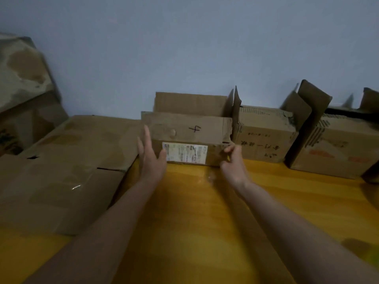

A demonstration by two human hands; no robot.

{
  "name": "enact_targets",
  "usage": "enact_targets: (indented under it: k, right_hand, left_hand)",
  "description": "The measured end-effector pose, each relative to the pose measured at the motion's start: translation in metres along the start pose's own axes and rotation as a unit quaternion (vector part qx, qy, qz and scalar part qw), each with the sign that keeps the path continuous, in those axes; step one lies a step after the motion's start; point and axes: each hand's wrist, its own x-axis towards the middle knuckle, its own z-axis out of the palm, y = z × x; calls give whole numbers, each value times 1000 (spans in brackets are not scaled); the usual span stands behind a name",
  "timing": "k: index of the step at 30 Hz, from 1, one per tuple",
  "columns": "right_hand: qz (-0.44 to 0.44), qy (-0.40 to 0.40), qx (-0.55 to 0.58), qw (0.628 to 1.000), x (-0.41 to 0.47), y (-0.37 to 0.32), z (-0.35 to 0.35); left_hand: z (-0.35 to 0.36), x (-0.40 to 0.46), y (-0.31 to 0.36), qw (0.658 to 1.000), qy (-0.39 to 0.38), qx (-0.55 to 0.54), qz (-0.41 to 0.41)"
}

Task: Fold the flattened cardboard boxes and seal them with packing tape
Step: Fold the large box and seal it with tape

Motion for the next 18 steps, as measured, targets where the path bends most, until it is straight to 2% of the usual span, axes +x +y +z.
enact_targets:
  k: [3,6,8,10,12,15,18]
  right_hand:
    - [-8,-32,-78,996,23,1,1]
    - [6,-71,-123,990,29,-1,4]
    - [7,-54,-155,986,25,0,8]
    - [5,-17,-199,980,17,1,15]
    - [12,-7,-233,972,6,-1,25]
    - [14,-59,-240,969,-15,-13,53]
    - [17,-134,-211,968,-42,-27,96]
  left_hand:
    - [17,25,-3,994,-66,85,-28]
    - [12,45,0,987,-97,126,-34]
    - [2,47,-3,980,-105,167,-16]
    - [-14,38,-10,961,-111,254,4]
    - [-34,21,-20,926,-132,354,6]
    - [-76,-14,-36,885,-157,433,-61]
    - [-123,-52,-53,880,-173,430,-105]
